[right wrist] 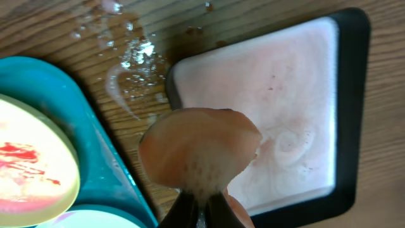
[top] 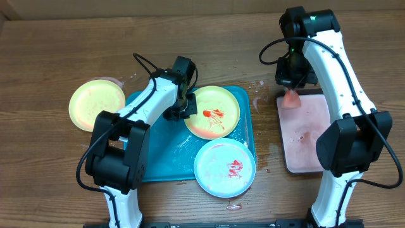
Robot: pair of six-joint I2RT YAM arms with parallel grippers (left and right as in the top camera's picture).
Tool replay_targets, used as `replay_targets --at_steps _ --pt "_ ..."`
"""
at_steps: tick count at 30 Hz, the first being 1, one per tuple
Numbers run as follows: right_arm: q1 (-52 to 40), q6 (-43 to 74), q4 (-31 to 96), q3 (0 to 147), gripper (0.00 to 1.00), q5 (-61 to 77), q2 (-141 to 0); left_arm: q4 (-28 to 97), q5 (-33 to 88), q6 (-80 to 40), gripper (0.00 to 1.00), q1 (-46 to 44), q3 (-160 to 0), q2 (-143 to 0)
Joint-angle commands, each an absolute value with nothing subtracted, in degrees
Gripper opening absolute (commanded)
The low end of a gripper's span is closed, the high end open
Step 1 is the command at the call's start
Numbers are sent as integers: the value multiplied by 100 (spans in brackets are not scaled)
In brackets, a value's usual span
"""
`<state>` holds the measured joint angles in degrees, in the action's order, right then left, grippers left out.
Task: Clean dirty plates on tray and stack at the side
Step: 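Carry the sponge with the right gripper over the held yellow plate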
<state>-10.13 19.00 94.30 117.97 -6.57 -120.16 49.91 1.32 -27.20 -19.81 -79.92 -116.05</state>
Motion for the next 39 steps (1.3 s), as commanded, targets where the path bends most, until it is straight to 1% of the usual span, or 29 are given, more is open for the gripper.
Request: replay_targets --at_steps 1,4,7,11,14,18,23,31,36,39 --pt "-1024 1752 9369 11966 4 -480 -11758 5210 -921 -3277 5 -1946 -7918 -11699" --pt "-1050 1629 9312 11966 4 -427 -11758 5269 -1114 -3452 5 -1929 -7918 -11699" --pt "-1098 1280 9183 11966 4 38 -11758 5170 -972 -3420 4 -1859 -7918 -11699" --pt "-1240 1037 8932 11966 4 727 -11760 4917 -123 -2985 5 -1682 -7915 -11699" --pt "-1380 1013 8820 11966 4 991 -11760 4910 217 -2906 5 -1527 -7902 -11699" --pt "-1623 947 8652 11966 4 1284 -11760 4799 878 -2539 5 -1234 -7819 -11699" --pt "-1964 869 8315 11963 4 1693 -11767 4748 1431 -2106 4 -1002 -7738 -11699" --pt "-2552 873 7474 11684 4 1813 -11935 4731 1468 -1966 4 -1068 -7734 -11699" --pt "-2930 963 6713 11013 4 1811 -12040 4720 1468 -1966 4 -1118 -7734 -11699" --pt "-3138 1391 6051 10447 4 1776 -12042 4713 1485 -1966 4 -1129 -7734 -11699"
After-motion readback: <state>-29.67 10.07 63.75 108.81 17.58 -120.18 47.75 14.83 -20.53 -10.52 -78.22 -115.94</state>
